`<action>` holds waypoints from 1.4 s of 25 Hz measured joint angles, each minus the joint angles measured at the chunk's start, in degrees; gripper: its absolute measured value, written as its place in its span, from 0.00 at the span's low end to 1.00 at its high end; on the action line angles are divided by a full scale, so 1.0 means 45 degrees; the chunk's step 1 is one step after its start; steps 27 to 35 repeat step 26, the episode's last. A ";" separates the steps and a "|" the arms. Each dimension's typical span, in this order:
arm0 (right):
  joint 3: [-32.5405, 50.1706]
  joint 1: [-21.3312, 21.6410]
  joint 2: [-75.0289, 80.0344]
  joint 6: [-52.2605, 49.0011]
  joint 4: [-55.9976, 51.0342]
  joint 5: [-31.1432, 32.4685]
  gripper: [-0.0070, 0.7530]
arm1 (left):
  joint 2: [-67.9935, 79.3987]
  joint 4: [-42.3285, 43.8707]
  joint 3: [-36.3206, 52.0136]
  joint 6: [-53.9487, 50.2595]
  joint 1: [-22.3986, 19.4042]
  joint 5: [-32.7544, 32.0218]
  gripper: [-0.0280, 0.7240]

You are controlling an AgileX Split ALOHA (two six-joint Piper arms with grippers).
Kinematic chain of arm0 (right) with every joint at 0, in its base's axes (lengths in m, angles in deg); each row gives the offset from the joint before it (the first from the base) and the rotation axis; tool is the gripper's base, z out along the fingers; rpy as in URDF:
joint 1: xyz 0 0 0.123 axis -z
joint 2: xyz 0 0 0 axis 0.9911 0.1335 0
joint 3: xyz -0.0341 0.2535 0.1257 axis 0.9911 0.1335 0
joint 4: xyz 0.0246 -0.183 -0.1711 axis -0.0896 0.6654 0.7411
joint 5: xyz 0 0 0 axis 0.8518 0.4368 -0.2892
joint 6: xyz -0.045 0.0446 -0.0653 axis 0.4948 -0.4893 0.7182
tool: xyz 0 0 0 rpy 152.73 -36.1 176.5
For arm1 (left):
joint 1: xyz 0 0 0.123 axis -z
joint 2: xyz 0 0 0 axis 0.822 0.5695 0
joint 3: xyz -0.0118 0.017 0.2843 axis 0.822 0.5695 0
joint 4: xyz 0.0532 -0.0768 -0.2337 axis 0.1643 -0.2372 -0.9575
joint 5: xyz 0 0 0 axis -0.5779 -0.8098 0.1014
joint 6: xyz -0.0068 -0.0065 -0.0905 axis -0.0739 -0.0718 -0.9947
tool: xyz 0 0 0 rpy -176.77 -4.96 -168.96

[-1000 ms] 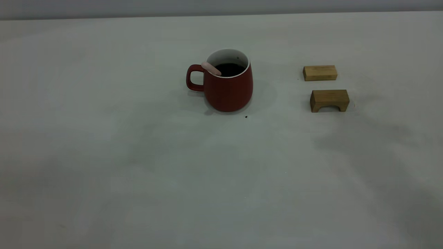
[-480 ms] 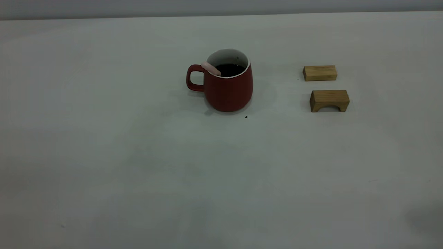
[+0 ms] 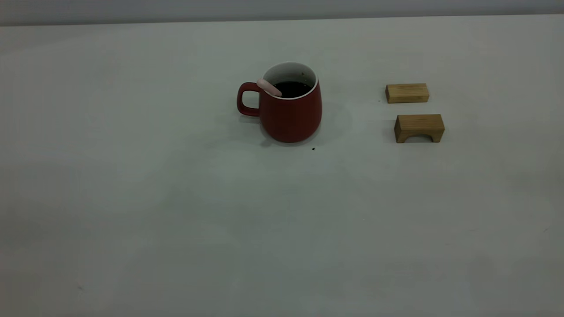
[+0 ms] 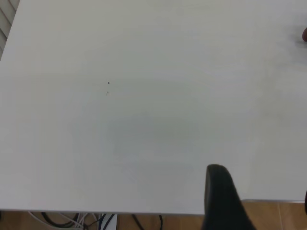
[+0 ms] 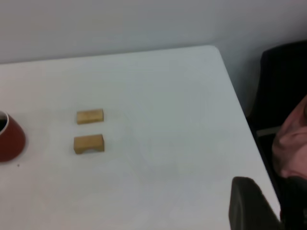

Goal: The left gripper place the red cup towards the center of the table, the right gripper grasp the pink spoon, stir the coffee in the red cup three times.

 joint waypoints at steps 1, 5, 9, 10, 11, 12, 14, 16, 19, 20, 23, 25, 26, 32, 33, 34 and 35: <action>0.0631 0.0000 -0.0397 0.0000 0.0003 -0.0157 0.28 | 0.0000 0.0000 0.0000 0.0000 0.0000 0.0000 0.67; 0.2556 0.0000 -0.0874 0.0000 -0.0333 -0.0993 0.29 | 0.0000 0.0000 0.0000 0.0000 0.0000 0.0000 0.67; 0.3657 0.0000 -0.0874 0.0027 -0.0835 -0.1303 0.29 | 0.0000 0.0000 0.0000 0.0000 0.0000 0.0000 0.67; 0.3719 0.0000 -0.0874 0.0027 -0.0846 -0.1268 0.29 | 0.0000 0.0000 0.0000 0.0000 0.0000 0.0000 0.67; 0.3761 0.0000 -0.0874 0.0027 -0.0846 -0.1268 0.29 | 0.0000 0.0000 0.0000 0.0000 0.0000 0.0000 0.67; 0.3773 0.0000 -0.0874 0.0027 -0.0846 -0.1268 0.30 | 0.0000 0.0000 0.0000 0.0000 0.0000 0.0000 0.67; 0.3773 0.0000 -0.0874 0.0027 -0.0848 -0.1268 0.30 | 0.0000 0.0000 0.0000 0.0000 0.0000 0.0000 0.67; 0.3773 0.0000 -0.0874 0.0027 -0.0848 -0.1268 0.31 | 0.0000 0.0000 0.0000 0.0000 0.0000 0.0000 0.67; 0.3773 0.0000 -0.0874 0.0027 -0.0848 -0.1268 0.31 | 0.0000 0.0000 0.0000 0.0000 0.0000 0.0000 0.67; 0.3773 0.0000 -0.0874 0.0035 -0.0848 -0.1268 0.31 | 0.0000 0.0000 0.0000 0.0000 0.0000 0.0000 0.67; 0.3773 0.0000 -0.0874 0.0035 -0.0848 -0.1268 0.31 | 0.0000 0.0000 0.0000 0.0000 0.0000 0.0000 0.67; 0.3773 0.0000 -0.0874 0.0035 -0.0848 -0.1268 0.31 | 0.0000 0.0000 0.0000 0.0000 0.0000 0.0000 0.67; 0.3773 0.0000 -0.0874 0.0035 -0.0848 -0.1268 0.31 | 0.0000 0.0000 0.0000 0.0000 0.0000 0.0000 0.67; 0.3773 0.0000 -0.0874 0.0035 -0.0848 -0.1268 0.31 | 0.0000 0.0000 0.0000 0.0000 0.0000 0.0000 0.67; 0.3773 0.0000 -0.0874 0.0035 -0.0848 -0.1268 0.31 | 0.0000 0.0000 0.0000 0.0000 0.0000 0.0000 0.67; 0.3773 0.0000 -0.0874 0.0035 -0.0848 -0.1268 0.31 | 0.0000 0.0000 0.0000 0.0000 0.0000 0.0000 0.67; 0.3773 0.0000 -0.0874 0.0035 -0.0848 -0.1268 0.31 | 0.0000 0.0000 0.0000 0.0000 0.0000 0.0000 0.67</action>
